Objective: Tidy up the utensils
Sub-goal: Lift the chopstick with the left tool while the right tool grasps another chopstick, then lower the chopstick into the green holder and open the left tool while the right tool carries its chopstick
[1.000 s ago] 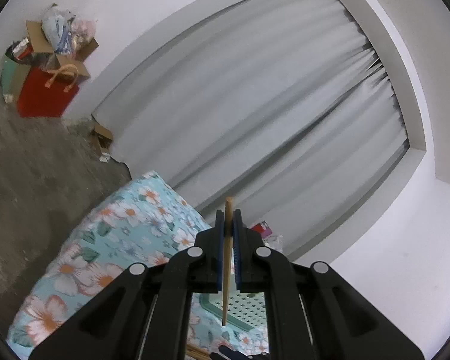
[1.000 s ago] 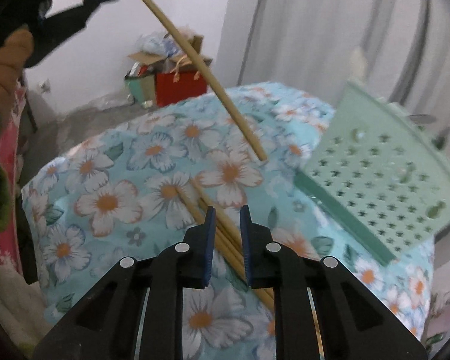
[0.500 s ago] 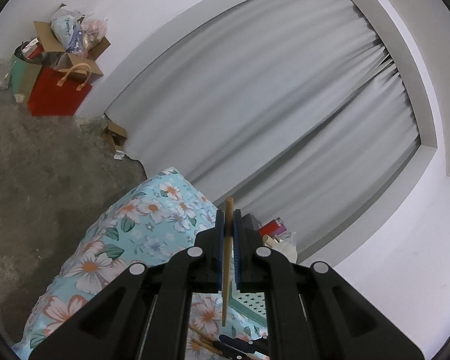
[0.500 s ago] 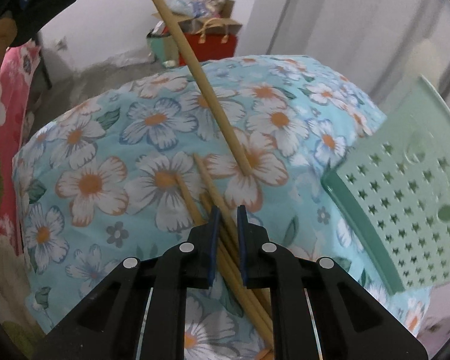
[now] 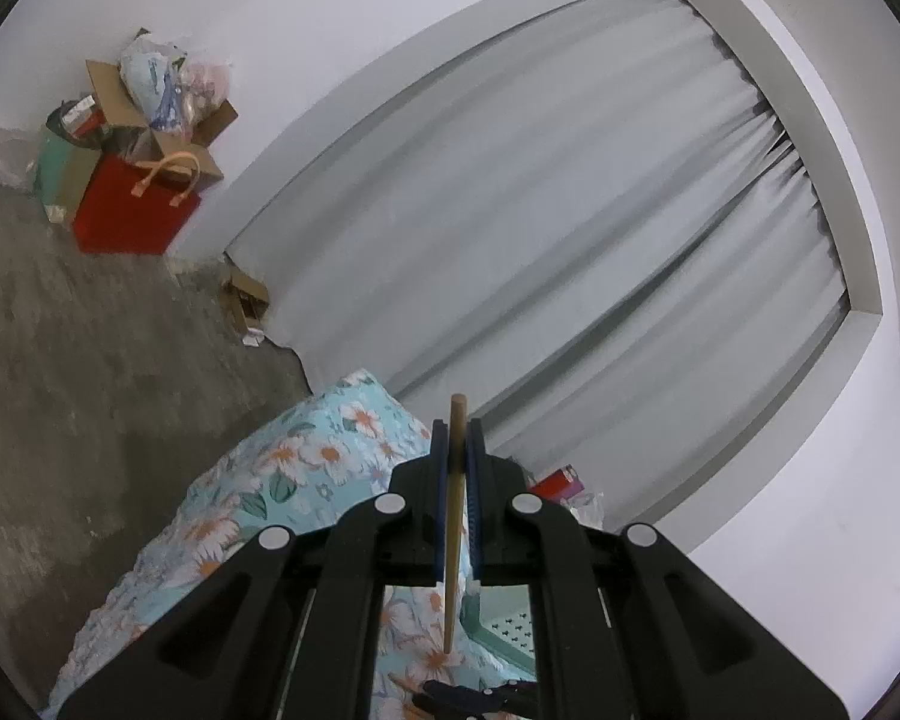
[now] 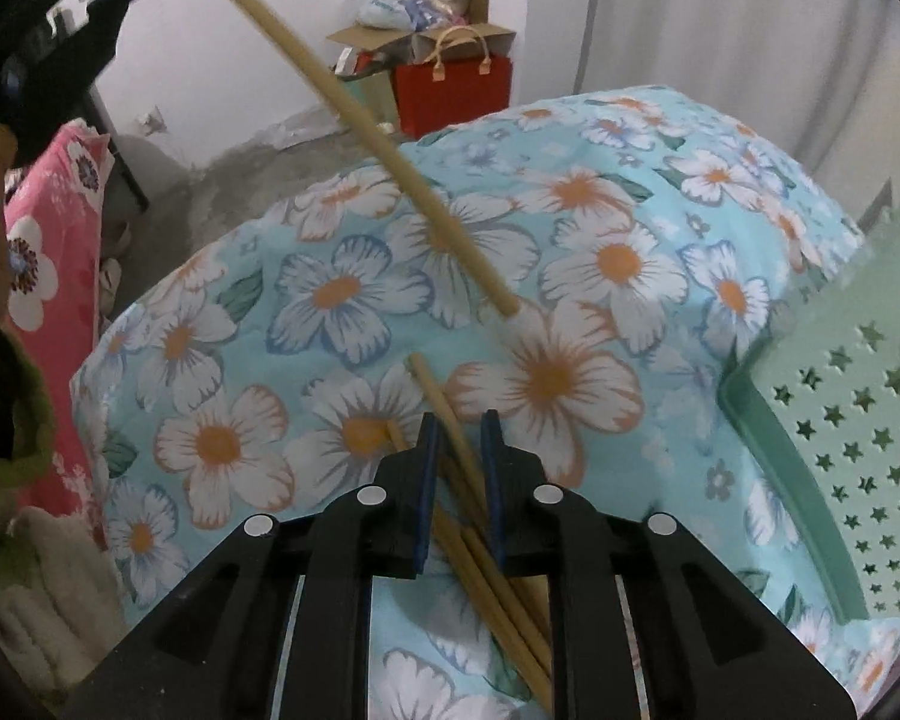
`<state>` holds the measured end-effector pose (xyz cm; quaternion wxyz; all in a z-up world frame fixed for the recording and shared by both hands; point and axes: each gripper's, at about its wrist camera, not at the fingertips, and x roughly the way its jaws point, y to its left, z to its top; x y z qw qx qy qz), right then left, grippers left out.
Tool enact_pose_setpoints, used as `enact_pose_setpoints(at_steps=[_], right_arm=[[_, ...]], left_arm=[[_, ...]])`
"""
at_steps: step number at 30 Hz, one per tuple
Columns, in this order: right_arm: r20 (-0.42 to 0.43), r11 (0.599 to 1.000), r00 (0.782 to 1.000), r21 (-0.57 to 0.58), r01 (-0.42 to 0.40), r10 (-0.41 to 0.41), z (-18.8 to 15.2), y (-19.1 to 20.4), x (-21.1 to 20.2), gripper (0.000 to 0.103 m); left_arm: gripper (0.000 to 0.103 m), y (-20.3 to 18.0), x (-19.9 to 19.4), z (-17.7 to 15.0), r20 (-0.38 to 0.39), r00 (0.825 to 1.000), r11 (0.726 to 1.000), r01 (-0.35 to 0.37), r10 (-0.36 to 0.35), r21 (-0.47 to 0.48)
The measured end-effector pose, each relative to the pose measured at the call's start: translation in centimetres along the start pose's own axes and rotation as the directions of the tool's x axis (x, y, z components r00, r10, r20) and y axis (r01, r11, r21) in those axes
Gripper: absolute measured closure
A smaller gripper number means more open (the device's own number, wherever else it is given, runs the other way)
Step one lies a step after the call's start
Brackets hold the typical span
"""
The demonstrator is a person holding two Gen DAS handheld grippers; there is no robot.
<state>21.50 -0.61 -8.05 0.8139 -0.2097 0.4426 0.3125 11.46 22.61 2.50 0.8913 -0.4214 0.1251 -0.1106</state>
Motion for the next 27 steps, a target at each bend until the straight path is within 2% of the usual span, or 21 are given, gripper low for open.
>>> enact_pose_setpoints(at_steps=[10,11,14,17,21,24,27], right_arm=[[-0.004,0.998,1.000,-0.063,0.017,-0.018,1.0,1.0,0.6,0.087],[0.002,0.998,1.000,-0.060,0.021,-0.021,1.1,1.0,0.7,0.090],[0.055,0.998,0.998,-0.051,0.046,-0.043,1.3,1.0,0.4,0.098],[0.115,0.997,0.991,-0.033,0.069,-0.064,1.6,0.6,-0.5,0.099],[0.207,0.993,0.971,0.013,0.116,-0.116,1.4,-0.1,-3.2,0.099],[0.275,0.986,0.947,0.069,0.154,-0.167,0.7,-0.8,-5.8,0.099],[0.343,0.973,0.913,0.144,0.179,-0.219,-0.3,-1.7,-8.7,0.099]], left_arm=[[0.098,-0.1,-0.6,0.5,0.021,1.000,1.000,-0.016,0.016,0.008],[0.098,-0.2,-0.7,0.5,0.022,1.000,1.000,-0.018,0.017,0.011],[0.098,-0.5,-0.8,0.4,0.028,0.999,1.000,-0.021,0.020,0.023],[0.098,-0.8,-1.1,0.6,0.039,0.999,0.999,-0.020,0.019,0.032],[0.098,-1.4,-1.7,0.9,0.060,0.998,0.999,-0.010,0.007,0.051],[0.098,-2.2,-1.7,1.2,0.063,0.998,0.998,0.006,-0.010,0.070],[0.098,-3.8,-1.6,1.4,0.063,0.997,0.994,0.037,-0.043,0.102]])
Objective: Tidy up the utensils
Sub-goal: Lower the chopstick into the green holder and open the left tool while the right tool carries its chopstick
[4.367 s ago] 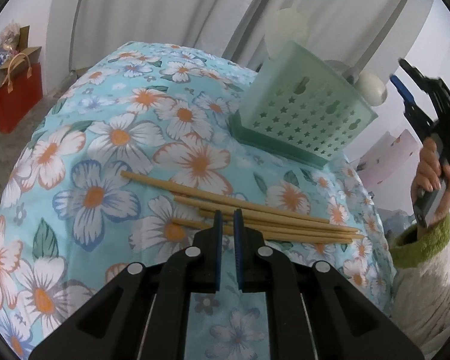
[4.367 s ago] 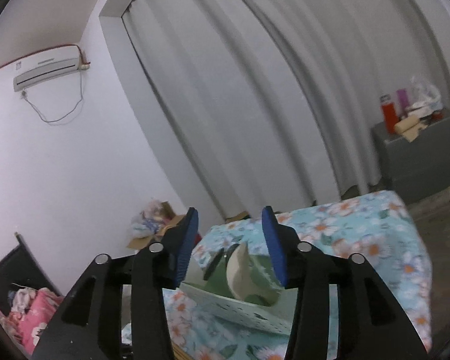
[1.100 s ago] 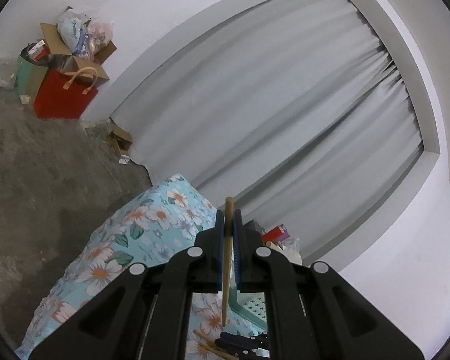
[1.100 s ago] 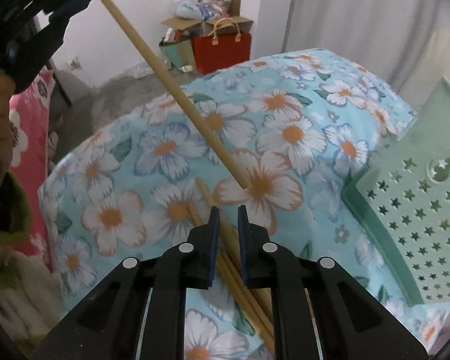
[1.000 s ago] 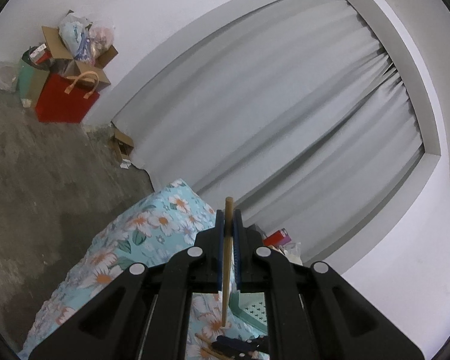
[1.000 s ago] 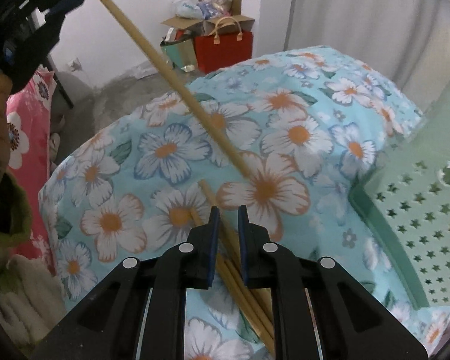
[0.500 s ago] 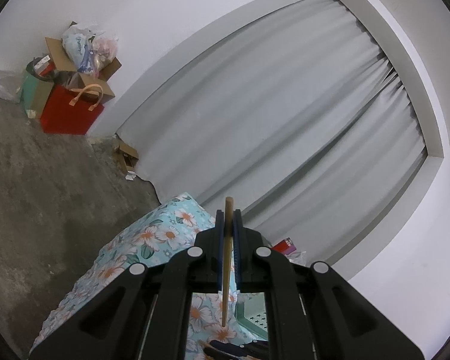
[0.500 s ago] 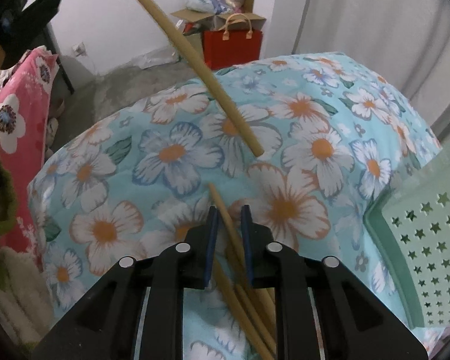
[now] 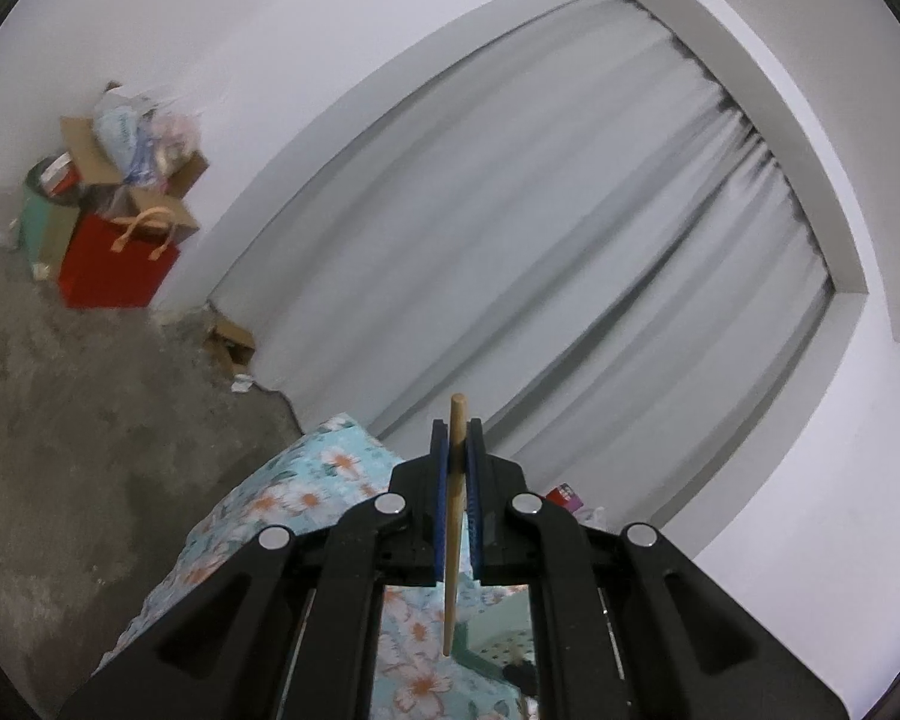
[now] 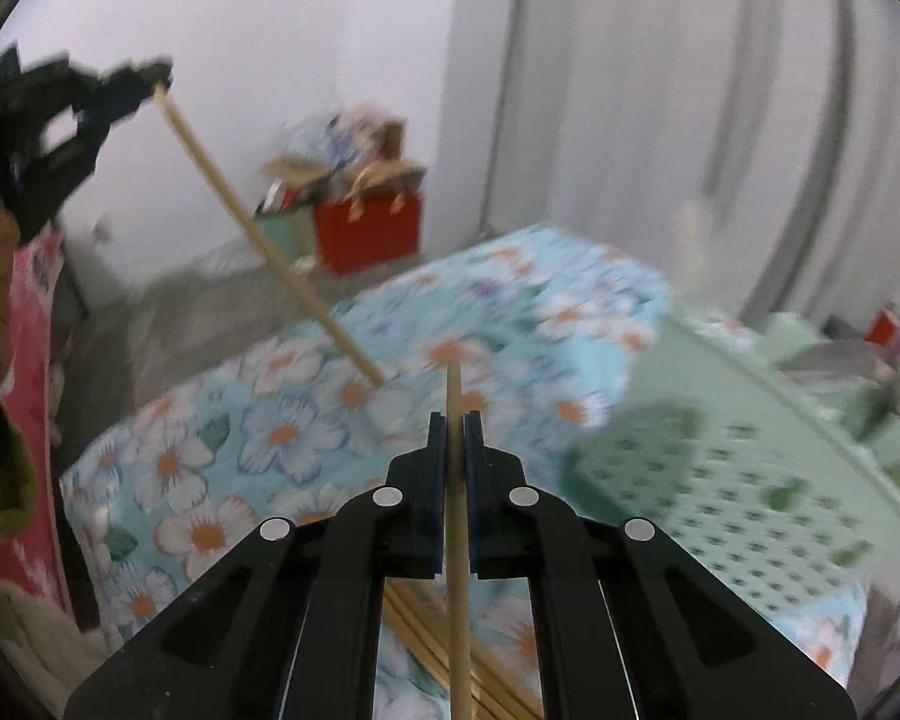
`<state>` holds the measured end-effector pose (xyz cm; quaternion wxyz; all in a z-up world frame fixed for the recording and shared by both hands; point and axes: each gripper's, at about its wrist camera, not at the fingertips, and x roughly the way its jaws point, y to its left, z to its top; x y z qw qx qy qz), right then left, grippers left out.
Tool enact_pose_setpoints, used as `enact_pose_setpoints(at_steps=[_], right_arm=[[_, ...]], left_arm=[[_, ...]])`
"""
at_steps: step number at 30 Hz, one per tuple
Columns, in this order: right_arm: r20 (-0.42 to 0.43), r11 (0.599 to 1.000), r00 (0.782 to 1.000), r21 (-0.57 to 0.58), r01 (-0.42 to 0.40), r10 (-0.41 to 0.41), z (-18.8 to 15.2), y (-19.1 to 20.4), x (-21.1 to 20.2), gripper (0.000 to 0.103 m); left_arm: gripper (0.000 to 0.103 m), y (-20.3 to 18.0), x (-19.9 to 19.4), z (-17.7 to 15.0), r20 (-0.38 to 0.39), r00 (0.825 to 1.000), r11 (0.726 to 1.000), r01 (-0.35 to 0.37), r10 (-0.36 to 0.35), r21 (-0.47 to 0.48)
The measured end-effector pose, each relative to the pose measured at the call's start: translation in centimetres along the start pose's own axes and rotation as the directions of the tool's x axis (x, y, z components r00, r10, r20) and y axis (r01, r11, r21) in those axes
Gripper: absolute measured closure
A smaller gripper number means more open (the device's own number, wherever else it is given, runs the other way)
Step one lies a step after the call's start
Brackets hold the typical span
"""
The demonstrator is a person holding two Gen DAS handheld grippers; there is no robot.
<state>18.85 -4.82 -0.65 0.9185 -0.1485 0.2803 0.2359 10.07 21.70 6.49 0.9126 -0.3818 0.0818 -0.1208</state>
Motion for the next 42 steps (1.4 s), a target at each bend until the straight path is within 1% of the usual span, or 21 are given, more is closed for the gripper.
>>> enact_pose_setpoints(at_steps=[4,6,8,12,13,14,16,19,23,27,29,31,37,39,42], right_arm=[[0.110,0.991,0.992,0.125,0.042,-0.056,0.1,-2.7,-3.9,0.099],[0.176,0.979,0.981,0.200,0.049,-0.086,0.1,-4.1,-6.4,0.099],[0.241,0.962,0.964,0.271,0.043,-0.111,0.0,-5.5,-8.9,0.099],[0.335,0.937,0.933,0.348,0.011,-0.136,-0.3,-7.6,-12.3,0.099],[0.351,0.934,0.926,0.357,0.006,-0.141,-0.4,-7.9,-12.9,0.099],[0.369,0.930,0.918,0.367,0.001,-0.147,-0.4,-8.2,-13.6,0.099],[0.395,0.926,0.906,0.377,-0.010,-0.151,-0.7,-8.8,-14.6,0.099],[0.423,0.921,0.893,0.388,-0.026,-0.152,-1.2,-9.3,-15.5,0.099],[0.440,0.915,0.886,0.400,-0.049,-0.145,-2.2,-9.8,-16.1,0.099],[0.449,0.908,0.883,0.413,-0.070,-0.136,-2.6,-10.7,-16.3,0.099],[0.453,0.904,0.881,0.420,-0.080,-0.132,-2.9,-11.0,-16.2,0.099],[0.458,0.899,0.880,0.427,-0.095,-0.124,-3.1,-11.4,-16.2,0.099],[0.458,0.889,0.881,0.443,-0.113,-0.116,-3.8,-12.3,-16.7,0.099],[0.458,0.886,0.881,0.448,-0.116,-0.116,-4.0,-12.6,-16.9,0.099],[0.455,0.881,0.883,0.458,-0.122,-0.114,-4.0,-12.9,-17.1,0.099]], left_arm=[[0.098,-2.8,0.4,0.5,0.010,0.998,0.997,0.064,-0.064,0.042],[0.098,-4.5,0.8,0.8,0.010,0.995,0.993,0.102,-0.103,0.067],[0.098,-6.2,1.3,1.0,0.011,0.990,0.986,0.140,-0.142,0.093],[0.098,-10.6,2.9,1.7,0.015,0.972,0.960,0.230,-0.235,0.161],[0.098,-11.5,3.1,1.8,0.017,0.968,0.954,0.242,-0.249,0.179],[0.098,-12.9,3.6,1.9,0.021,0.963,0.942,0.259,-0.269,0.213],[0.098,-15.0,4.6,1.6,0.023,0.960,0.924,0.263,-0.280,0.279],[0.098,-17.2,6.6,0.7,0.008,0.963,0.902,0.250,-0.270,0.352],[0.098,-19.2,9.6,-1.0,-0.004,0.972,0.871,0.211,-0.233,0.443],[0.098,-20.5,12.3,-3.3,-0.021,0.983,0.828,0.166,-0.184,0.536],[0.098,-20.9,13.7,-4.6,-0.028,0.989,0.799,0.136,-0.148,0.586],[0.098,-20.9,14.9,-5.6,-0.048,0.991,0.785,0.127,-0.124,0.606],[0.098,-20.4,18.0,-8.2,-0.109,0.991,0.766,0.126,-0.073,0.631],[0.098,-20.0,19.0,-8.5,-0.147,0.987,0.778,0.143,-0.066,0.612],[0.097,-19.2,20.0,-8.4,-0.205,0.976,0.813,0.177,-0.073,0.554]])
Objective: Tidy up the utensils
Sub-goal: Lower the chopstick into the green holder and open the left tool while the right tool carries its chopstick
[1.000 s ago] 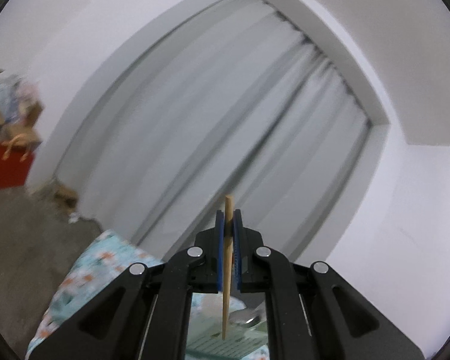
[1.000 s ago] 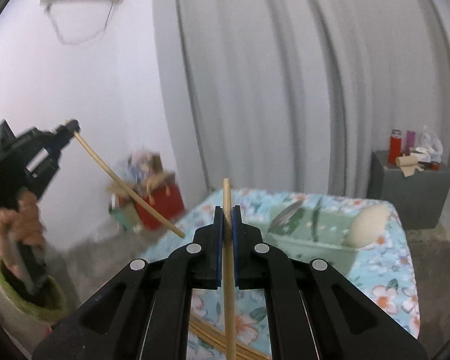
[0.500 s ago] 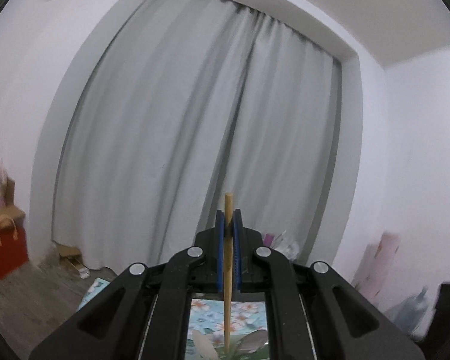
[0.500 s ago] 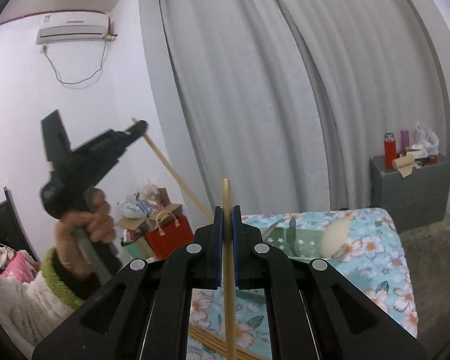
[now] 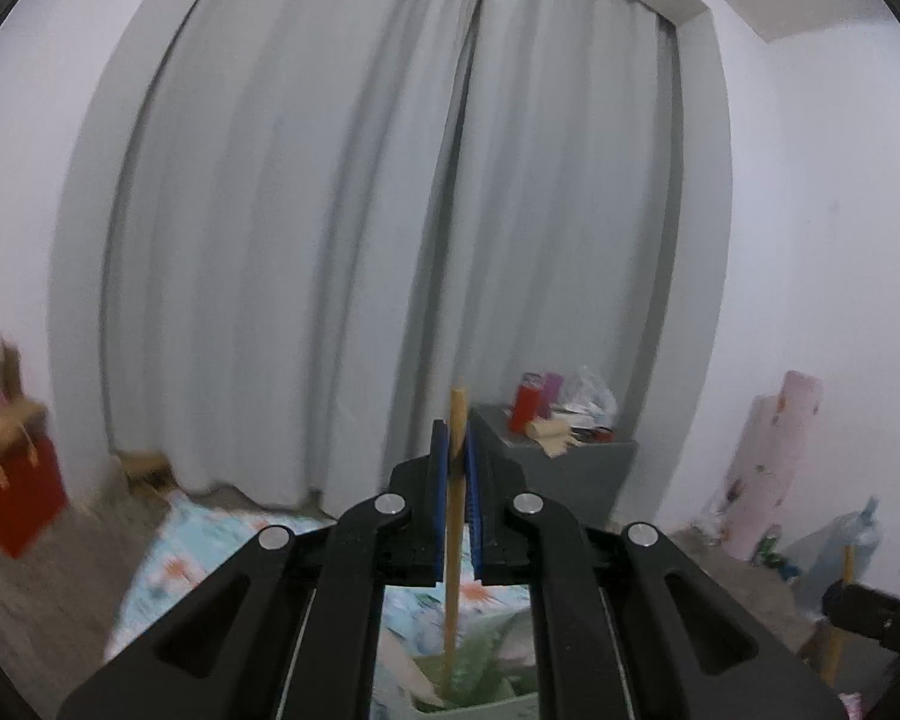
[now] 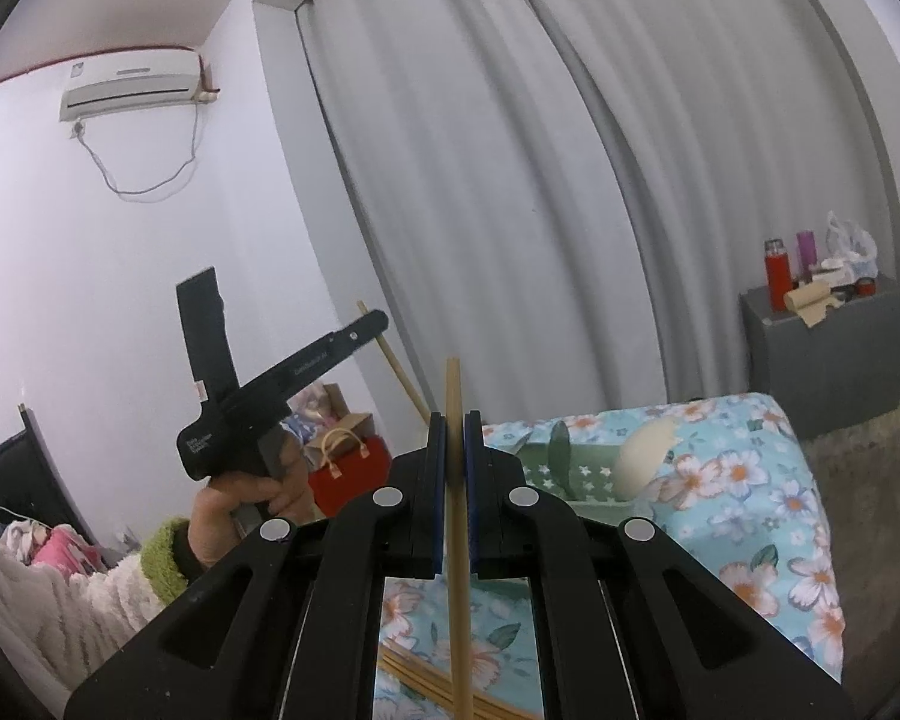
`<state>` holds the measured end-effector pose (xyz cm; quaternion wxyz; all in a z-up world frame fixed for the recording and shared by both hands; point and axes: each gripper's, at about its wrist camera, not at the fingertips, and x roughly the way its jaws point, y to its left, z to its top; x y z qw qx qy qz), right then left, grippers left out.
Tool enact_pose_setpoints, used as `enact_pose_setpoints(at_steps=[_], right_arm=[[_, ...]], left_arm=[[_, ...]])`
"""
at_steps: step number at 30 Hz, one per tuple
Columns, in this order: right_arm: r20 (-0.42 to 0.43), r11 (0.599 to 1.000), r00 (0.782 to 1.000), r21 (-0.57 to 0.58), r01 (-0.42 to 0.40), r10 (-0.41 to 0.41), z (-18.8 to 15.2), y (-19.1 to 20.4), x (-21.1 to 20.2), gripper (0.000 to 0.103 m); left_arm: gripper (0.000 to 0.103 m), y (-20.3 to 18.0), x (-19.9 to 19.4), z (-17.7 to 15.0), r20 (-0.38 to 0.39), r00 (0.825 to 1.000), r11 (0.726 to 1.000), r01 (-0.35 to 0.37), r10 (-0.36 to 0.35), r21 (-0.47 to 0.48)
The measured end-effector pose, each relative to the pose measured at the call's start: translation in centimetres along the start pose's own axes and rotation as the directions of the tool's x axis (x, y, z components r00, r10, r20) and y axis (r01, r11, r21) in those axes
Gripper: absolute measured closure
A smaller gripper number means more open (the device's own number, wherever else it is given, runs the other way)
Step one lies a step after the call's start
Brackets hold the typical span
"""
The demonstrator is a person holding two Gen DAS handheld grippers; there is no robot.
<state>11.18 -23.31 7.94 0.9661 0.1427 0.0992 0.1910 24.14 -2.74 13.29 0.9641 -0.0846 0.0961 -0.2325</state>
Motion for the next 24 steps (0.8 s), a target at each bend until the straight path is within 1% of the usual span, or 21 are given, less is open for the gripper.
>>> enact_pose_setpoints(at_steps=[2,4,5,8,10,11,15,19,24], right_arm=[[-0.004,1.000,1.000,0.007,0.001,-0.001,0.1,0.0,-0.1,0.099],[-0.005,1.000,1.000,0.013,0.001,-0.001,0.2,0.0,-0.1,0.099],[-0.004,1.000,1.000,0.013,0.002,-0.002,0.3,0.1,-0.1,0.099],[-0.001,1.000,1.000,0.012,0.000,0.000,0.5,0.4,-0.2,0.099],[-0.001,1.000,1.000,0.013,-0.005,0.005,0.6,0.3,-0.1,0.099],[0.000,1.000,1.000,0.014,-0.008,0.008,0.8,0.4,0.0,0.099],[0.011,1.000,1.000,0.007,-0.017,0.016,1.4,0.4,0.6,0.099],[0.048,1.000,0.999,-0.005,-0.026,0.026,3.2,0.5,1.6,0.099],[0.117,0.999,0.992,-0.022,-0.042,0.044,6.1,1.0,2.8,0.099]], left_arm=[[0.095,0.8,0.1,-0.2,-0.026,0.999,0.998,0.029,-0.031,-0.053],[0.088,1.5,0.0,-0.2,-0.028,0.999,0.995,0.040,-0.042,-0.088],[0.086,1.7,-0.1,-0.1,-0.025,0.999,0.994,0.045,-0.048,-0.098],[0.080,2.2,-1.2,-0.2,-0.013,0.999,0.993,0.051,-0.053,-0.104],[0.073,1.7,-1.5,0.0,-0.004,0.998,0.992,0.056,-0.057,-0.112],[0.072,1.8,-1.8,0.2,-0.002,0.998,0.991,0.058,-0.058,-0.118],[0.056,2.0,-3.9,-0.3,-0.004,0.999,0.991,0.039,-0.040,-0.126],[0.045,2.2,-6.0,-1.7,-0.047,0.999,0.990,0.010,-0.017,-0.139],[0.038,2.9,-8.0,-4.9,-0.132,0.991,0.989,-0.027,0.007,-0.147]])
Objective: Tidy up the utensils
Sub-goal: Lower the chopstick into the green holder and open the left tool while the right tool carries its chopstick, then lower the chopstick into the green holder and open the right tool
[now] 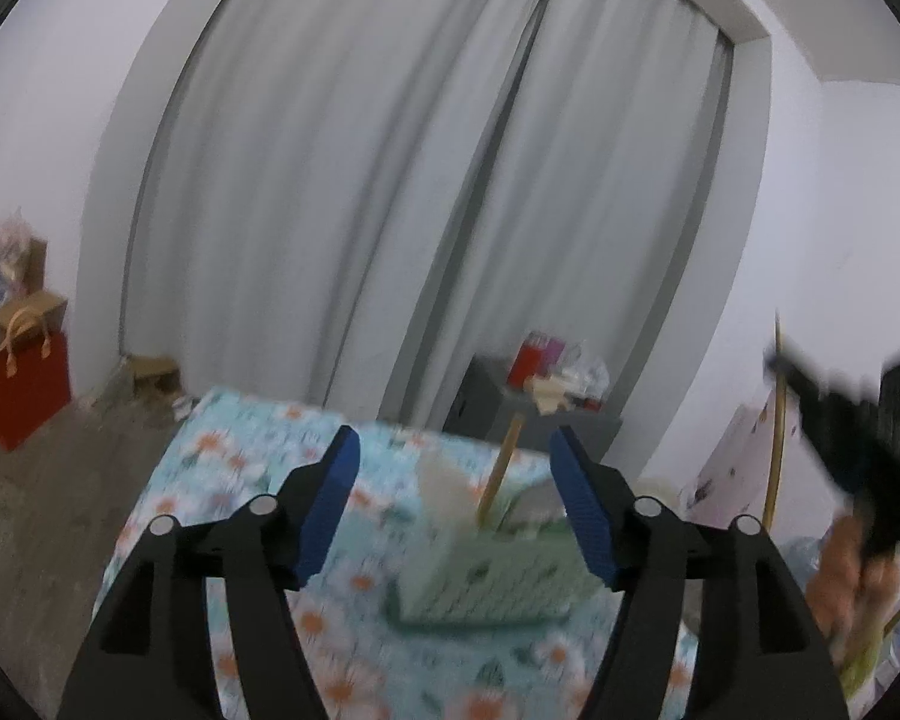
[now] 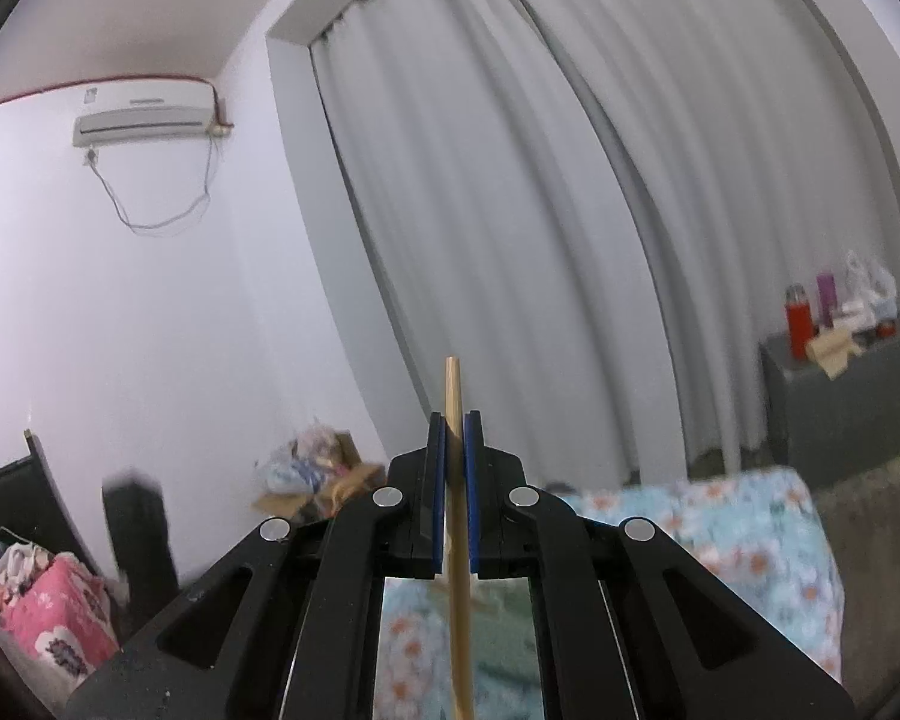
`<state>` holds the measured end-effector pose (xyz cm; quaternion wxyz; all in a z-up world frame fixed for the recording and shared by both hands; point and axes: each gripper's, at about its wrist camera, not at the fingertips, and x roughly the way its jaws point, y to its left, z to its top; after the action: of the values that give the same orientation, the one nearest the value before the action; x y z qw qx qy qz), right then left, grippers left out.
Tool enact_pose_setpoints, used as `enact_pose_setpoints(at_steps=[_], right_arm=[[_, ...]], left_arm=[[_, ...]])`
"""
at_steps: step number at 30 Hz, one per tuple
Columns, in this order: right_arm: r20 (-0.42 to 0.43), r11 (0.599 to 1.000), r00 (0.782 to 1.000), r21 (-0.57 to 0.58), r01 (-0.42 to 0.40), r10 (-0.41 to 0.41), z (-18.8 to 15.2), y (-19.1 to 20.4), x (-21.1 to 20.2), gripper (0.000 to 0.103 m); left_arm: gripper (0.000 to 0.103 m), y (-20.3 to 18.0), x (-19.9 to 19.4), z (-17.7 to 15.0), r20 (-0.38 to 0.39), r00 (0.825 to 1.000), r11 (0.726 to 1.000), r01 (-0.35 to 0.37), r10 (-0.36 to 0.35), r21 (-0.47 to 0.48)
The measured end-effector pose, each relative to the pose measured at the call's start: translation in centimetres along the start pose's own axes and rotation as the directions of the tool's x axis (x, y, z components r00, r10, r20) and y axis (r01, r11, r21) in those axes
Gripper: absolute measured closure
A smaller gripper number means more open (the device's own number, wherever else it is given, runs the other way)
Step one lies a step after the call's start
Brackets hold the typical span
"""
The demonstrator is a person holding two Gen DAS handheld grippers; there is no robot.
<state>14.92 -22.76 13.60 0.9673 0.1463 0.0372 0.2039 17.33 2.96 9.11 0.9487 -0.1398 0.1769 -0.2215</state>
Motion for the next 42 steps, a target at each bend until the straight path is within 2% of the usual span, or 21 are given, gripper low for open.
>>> enact_pose_setpoints(at_steps=[8,15,18,24,33,39,40,42], right_arm=[[0.129,0.999,0.991,-0.038,0.031,-0.026,3.3,0.7,3.5,0.099],[0.196,0.990,0.971,-0.028,0.142,-0.134,2.7,0.2,6.9,0.099],[0.210,0.983,0.962,-0.024,0.183,-0.174,2.0,-0.3,7.9,0.099],[0.236,0.975,0.950,-0.034,0.220,-0.206,0.4,0.0,9.0,0.099],[0.230,0.957,0.938,-0.067,0.281,-0.259,-2.4,-0.2,10.0,0.099],[0.198,0.956,0.944,-0.079,0.283,-0.264,-3.1,0.2,10.0,0.098],[0.190,0.957,0.947,-0.086,0.278,-0.258,-3.2,0.4,9.7,0.094],[0.192,0.955,0.947,-0.098,0.281,-0.259,-3.1,0.8,9.0,0.070]], left_arm=[[0.032,1.7,-1.0,-4.9,-0.112,0.994,0.999,-0.020,0.016,-0.030],[0.032,3.0,-1.8,-5.8,-0.124,0.991,0.998,-0.049,0.044,-0.035],[0.032,3.3,-2.0,-5.6,-0.118,0.991,0.998,-0.061,0.057,-0.033],[0.032,4.0,-1.9,-5.6,-0.115,0.991,0.997,-0.074,0.069,-0.039],[0.032,4.1,-1.9,-5.5,-0.117,0.990,0.996,-0.080,0.074,-0.043],[0.032,4.2,-2.2,-5.5,-0.113,0.990,0.995,-0.086,0.080,-0.047],[0.032,4.3,-2.2,-5.5,-0.113,0.990,0.995,-0.087,0.081,-0.050],[0.032,4.4,-2.2,-5.5,-0.114,0.990,0.995,-0.089,0.082,-0.053]])
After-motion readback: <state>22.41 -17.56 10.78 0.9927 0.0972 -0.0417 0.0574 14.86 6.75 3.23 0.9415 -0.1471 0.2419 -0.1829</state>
